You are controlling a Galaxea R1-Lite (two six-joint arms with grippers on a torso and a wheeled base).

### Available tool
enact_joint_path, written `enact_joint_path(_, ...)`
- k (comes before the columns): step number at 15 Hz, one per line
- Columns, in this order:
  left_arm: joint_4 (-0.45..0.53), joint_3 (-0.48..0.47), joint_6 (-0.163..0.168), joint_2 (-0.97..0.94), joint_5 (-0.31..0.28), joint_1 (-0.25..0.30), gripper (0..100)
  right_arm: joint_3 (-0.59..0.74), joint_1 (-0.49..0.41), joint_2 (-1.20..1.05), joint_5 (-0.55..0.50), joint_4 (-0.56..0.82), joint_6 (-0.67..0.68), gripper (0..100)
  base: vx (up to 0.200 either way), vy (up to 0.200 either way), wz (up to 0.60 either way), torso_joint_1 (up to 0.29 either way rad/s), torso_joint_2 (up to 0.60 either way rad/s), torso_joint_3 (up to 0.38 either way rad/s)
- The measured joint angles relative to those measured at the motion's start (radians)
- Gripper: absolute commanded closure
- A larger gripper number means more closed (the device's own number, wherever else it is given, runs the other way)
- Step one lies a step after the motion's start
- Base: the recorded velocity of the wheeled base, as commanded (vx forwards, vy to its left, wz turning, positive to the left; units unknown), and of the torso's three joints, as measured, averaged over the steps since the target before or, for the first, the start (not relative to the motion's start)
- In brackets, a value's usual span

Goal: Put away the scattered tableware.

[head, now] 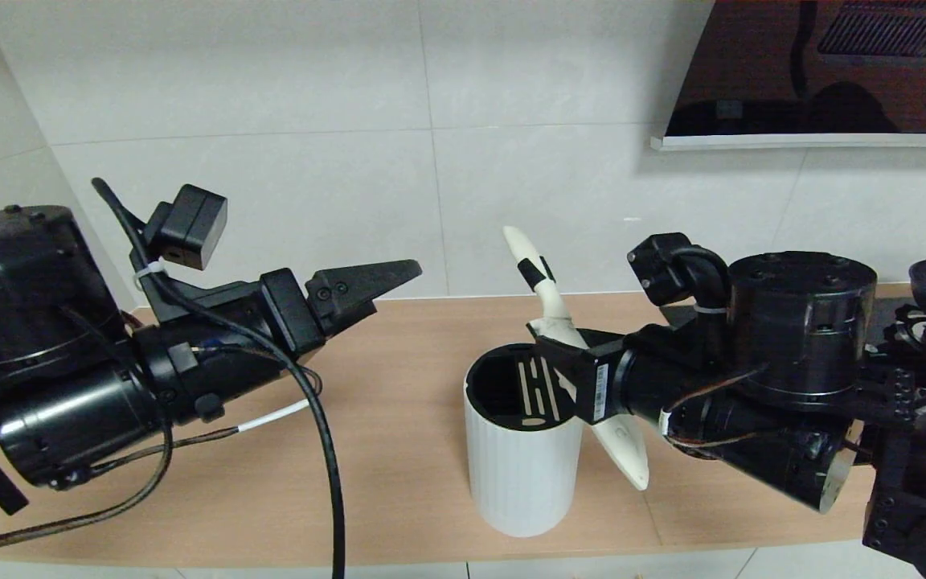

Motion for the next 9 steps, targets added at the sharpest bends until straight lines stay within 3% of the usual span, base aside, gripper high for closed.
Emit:
enact_joint_path(2, -0.093, 0.0, -0.067, 0.03, 0.018, -0.047, 0, 0.005, 0.037, 0.0, 0.0, 0.0, 0.016, 100, 0.0, 0.0, 0.0, 0.0, 0.0, 0.0)
enact_joint_path(3, -0.123, 0.002, -0.077, 0.048, 0.031, -0.066, 0, 0.01, 0.054, 0.0, 0.0, 0.0, 0.021, 100, 0.0, 0.0, 0.0, 0.0, 0.0, 0.0)
enact_joint_path(9, -0.289, 0.018, -0.088, 0.186, 0.113, -0.151, 0, 0.021, 0.096, 0.003, 0.0, -0.002, 0.036, 100, 0.0, 0.0, 0.0, 0.0, 0.0, 0.0)
